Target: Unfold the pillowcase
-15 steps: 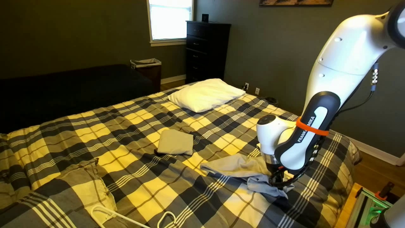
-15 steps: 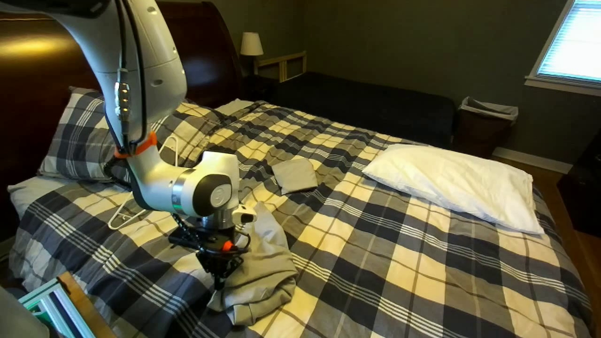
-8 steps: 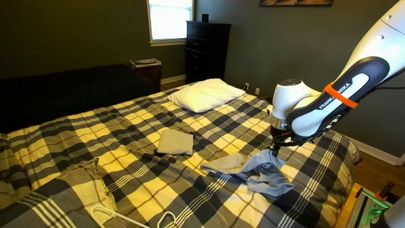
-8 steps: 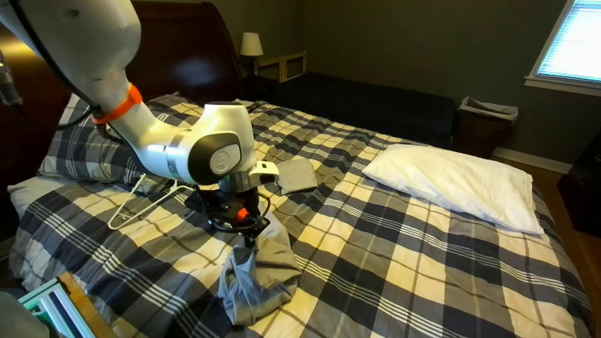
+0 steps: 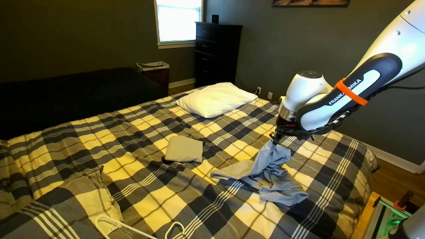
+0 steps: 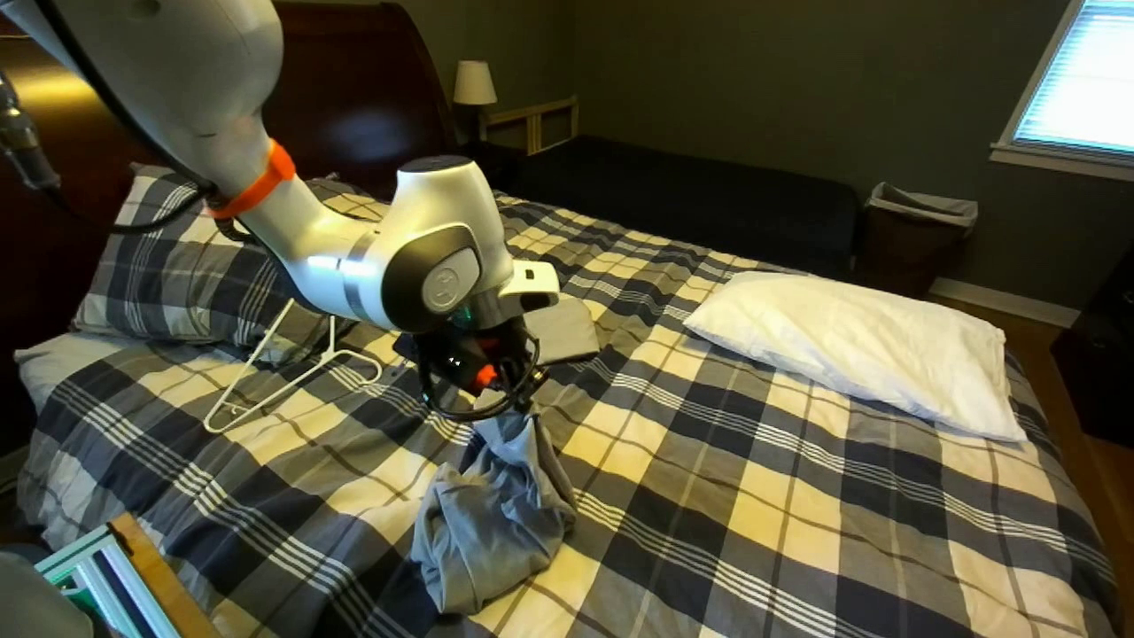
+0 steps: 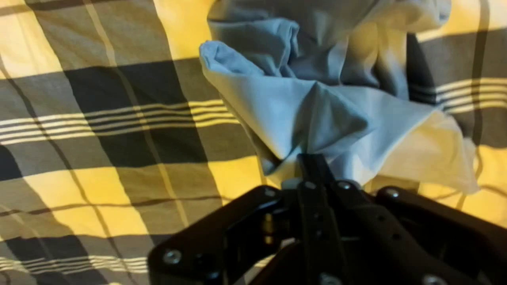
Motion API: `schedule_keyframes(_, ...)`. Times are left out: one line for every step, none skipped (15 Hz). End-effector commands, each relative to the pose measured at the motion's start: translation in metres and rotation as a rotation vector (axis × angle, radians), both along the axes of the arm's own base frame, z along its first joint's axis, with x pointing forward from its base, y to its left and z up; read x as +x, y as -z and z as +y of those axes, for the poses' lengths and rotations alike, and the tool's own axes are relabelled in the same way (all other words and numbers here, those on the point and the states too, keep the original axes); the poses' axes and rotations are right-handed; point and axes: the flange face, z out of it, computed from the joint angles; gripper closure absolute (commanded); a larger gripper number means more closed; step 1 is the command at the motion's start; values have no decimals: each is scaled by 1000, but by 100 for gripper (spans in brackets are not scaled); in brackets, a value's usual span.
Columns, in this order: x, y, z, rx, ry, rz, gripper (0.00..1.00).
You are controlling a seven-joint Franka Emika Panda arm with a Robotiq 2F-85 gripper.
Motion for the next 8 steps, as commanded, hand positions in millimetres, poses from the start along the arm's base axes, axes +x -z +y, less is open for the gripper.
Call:
schedule_keyframes(38, -7, -23, 19, 132, -117, 100)
schedule_keyframes(49, -6, -29, 41, 180, -123, 100)
schedule_keyframes(28, -15, -19, 19, 108, -101, 100)
schedule_keyframes(34, -16, -22, 18, 115, -107, 99)
schedule_keyframes(35, -15, -22, 17, 113, -106, 99)
schedule_keyframes(34, -15, -21, 18, 112, -104, 99)
schedule_keyframes(38, -12, -24, 17, 131, -144, 100)
schedule_keyframes(44, -15, -26, 34, 147, -187, 100)
